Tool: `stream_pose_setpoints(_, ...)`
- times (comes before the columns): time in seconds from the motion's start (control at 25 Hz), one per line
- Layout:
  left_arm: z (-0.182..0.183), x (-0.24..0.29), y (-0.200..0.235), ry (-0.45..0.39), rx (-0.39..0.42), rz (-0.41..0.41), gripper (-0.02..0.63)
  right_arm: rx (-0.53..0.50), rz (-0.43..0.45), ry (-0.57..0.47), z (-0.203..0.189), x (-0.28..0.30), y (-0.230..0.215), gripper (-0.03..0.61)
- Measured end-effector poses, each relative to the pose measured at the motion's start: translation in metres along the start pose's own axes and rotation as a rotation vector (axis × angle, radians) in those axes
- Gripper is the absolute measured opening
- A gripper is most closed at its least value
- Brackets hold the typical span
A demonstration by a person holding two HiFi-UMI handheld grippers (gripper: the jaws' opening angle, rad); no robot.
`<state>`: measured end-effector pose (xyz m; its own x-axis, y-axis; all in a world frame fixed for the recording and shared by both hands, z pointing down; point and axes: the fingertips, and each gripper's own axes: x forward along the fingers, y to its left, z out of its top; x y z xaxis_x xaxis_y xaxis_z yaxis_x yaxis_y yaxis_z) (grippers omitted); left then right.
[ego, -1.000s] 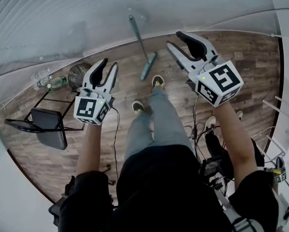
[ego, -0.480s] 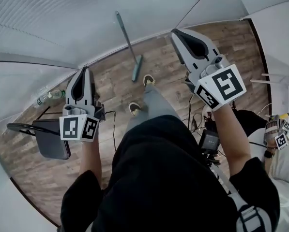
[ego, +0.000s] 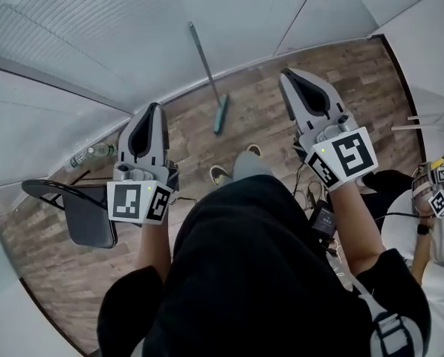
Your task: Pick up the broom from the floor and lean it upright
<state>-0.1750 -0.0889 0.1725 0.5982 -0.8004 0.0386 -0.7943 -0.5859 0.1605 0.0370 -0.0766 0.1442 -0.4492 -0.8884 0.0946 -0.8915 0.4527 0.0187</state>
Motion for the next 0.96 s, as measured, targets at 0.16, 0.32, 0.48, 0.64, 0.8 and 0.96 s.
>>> stream_pose_setpoints(0.16,0.011,-0.016,-0.035,0.009,0.034,-0.041,0.021,0.066,-0.027,-0.024,0.007,-0.024,0.004,0.018)
stream_pose_setpoints(0.32,0.033,-0.02,-0.045,-0.007,0.082,-0.039,0.02,0.121,-0.014,-0.071,0.02,-0.023,0.01,0.018)
stream_pose_setpoints(0.48,0.052,-0.018,-0.049,-0.033,0.087,-0.078,0.021,0.138,-0.032,-0.095,0.026,-0.026,0.019,0.018)
stream_pose_setpoints(0.64,0.062,-0.007,-0.044,-0.063,0.095,-0.077,0.02,0.129,-0.012,-0.112,0.034,-0.016,0.012,0.018)
stream_pose_setpoints(0.8,0.056,-0.001,-0.056,-0.048,0.113,-0.101,0.021,0.101,-0.028,-0.104,0.034,-0.023,-0.001,0.018)
stream_pose_setpoints(0.96,0.068,-0.011,-0.05,-0.06,0.132,-0.092,0.02,0.084,-0.042,-0.121,0.043,-0.028,-0.003,0.018)
